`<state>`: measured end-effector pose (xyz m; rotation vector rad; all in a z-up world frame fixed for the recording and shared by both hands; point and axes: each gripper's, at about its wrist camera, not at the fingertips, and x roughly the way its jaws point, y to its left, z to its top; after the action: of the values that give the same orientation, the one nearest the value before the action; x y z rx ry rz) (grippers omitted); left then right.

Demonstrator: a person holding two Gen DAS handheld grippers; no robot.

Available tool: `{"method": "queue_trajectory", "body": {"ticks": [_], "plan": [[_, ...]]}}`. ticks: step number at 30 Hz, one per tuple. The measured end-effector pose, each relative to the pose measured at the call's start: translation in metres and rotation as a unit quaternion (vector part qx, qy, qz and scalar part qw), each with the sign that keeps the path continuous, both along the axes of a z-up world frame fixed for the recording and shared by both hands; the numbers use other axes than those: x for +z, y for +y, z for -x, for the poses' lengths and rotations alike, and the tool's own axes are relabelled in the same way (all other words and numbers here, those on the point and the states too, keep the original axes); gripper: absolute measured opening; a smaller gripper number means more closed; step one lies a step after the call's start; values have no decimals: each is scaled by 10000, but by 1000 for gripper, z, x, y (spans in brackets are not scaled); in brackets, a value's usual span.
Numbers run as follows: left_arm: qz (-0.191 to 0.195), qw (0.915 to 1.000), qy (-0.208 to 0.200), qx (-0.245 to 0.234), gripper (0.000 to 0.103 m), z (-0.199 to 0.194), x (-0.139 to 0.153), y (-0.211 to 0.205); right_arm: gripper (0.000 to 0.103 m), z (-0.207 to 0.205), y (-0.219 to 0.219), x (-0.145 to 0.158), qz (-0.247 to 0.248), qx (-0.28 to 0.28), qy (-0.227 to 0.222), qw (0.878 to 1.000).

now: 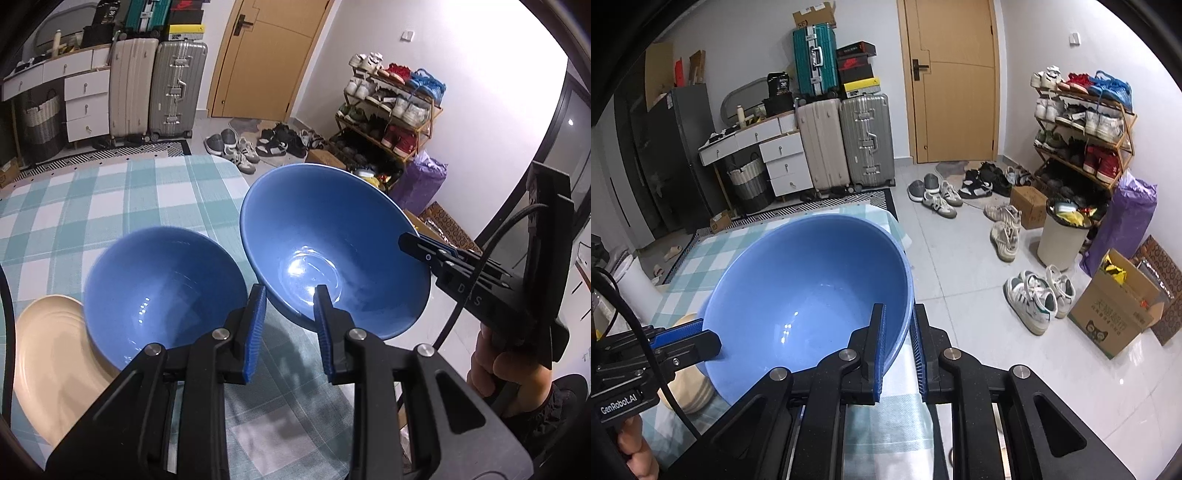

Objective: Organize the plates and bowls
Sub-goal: 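Close both grippers on the blue bowl rim and lift the bowls, then carry the nested blue bowls with both grippers over the cream plate stack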

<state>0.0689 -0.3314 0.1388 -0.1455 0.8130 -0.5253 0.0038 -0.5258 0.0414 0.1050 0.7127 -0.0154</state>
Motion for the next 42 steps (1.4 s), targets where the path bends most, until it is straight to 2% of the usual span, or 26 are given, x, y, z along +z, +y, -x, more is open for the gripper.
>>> {"method": "queue_trajectory", "body": {"ticks": [18, 28, 42], "plan": [[87, 9986, -270, 444, 23, 24, 50, 83, 16, -13, 76, 34, 73, 431, -276, 9987], [-10, 9971, -258, 715, 23, 24, 50, 118, 16, -25, 112, 32, -10, 730, -317, 9968], [-119, 9962, -175, 850, 23, 16, 27, 157, 17, -40, 150, 11, -126, 922, -109, 9956]]}}
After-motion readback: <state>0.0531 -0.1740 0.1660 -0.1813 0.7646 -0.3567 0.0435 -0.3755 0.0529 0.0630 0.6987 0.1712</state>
